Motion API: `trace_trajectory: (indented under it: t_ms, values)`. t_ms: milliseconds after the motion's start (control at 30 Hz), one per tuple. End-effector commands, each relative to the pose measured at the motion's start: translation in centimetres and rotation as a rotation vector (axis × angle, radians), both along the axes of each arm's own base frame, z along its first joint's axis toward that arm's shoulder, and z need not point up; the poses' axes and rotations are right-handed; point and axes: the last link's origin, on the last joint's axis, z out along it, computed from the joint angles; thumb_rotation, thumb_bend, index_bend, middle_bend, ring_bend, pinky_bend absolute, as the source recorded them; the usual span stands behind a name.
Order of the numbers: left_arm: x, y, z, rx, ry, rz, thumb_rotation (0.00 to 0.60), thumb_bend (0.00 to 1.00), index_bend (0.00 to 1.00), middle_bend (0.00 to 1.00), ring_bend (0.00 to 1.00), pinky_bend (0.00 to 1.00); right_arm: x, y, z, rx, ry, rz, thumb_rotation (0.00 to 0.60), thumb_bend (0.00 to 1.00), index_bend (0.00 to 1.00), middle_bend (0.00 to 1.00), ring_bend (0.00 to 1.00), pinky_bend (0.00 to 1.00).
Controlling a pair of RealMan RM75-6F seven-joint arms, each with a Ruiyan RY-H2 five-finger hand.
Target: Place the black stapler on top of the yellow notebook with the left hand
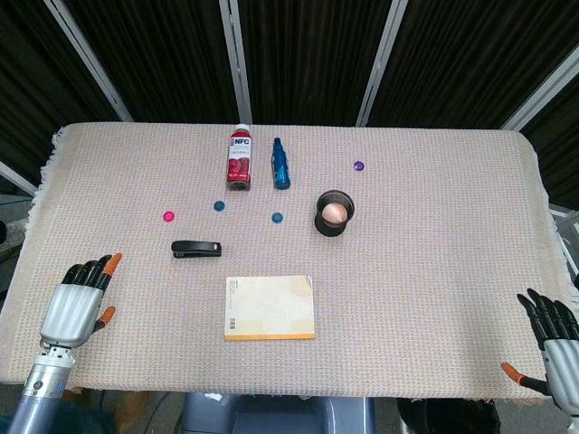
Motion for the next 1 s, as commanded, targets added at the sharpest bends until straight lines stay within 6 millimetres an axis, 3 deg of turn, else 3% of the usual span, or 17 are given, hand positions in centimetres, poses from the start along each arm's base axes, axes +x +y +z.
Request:
trace_trajectory:
  t_ms: [33,233,433,767,1000]
  values:
    - [0.0,0.0,-0.1,-0.008,0.004,0.001,0.600,0.25,0.07,0.12,0.16,0.23,0.1,0.0,0.0,-0.003,0.000,0.002,0.600,0.06,0.00,0.00,0.00,0.00]
    - [0.0,0.1,-0.4,-0.016,0.006,0.000,0.600,0.24,0.07,0.13,0.16,0.25,0.0,0.0,-0.1,0.002,0.001,-0.002,0.600,0.06,0.00,0.00,0.00,0.00]
    - [0.5,1.5,-1.7,-0.031,0.009,-0.020,0.600,0.25,0.07,0.14,0.16,0.26,0.0,0.0,0.0,-0.001,-0.005,-0.005,0.600,0.06,0.00,0.00,0.00,0.00]
    - [1.6,7.3,-5.5,-0.073,-0.043,0.007,0.600,0.28,0.08,0.15,0.17,0.27,-0.3,-0.1,0.5,-0.027,-0.009,-0.013,0.600,0.06,0.00,0.00,0.00,0.00]
    - [4.5,10.7,-8.8,-0.097,-0.068,-0.029,0.600,0.28,0.09,0.17,0.17,0.26,-0.4,-0.5,0.6,-0.023,-0.016,-0.022,0.600,0.06,0.00,0.00,0.00,0.00]
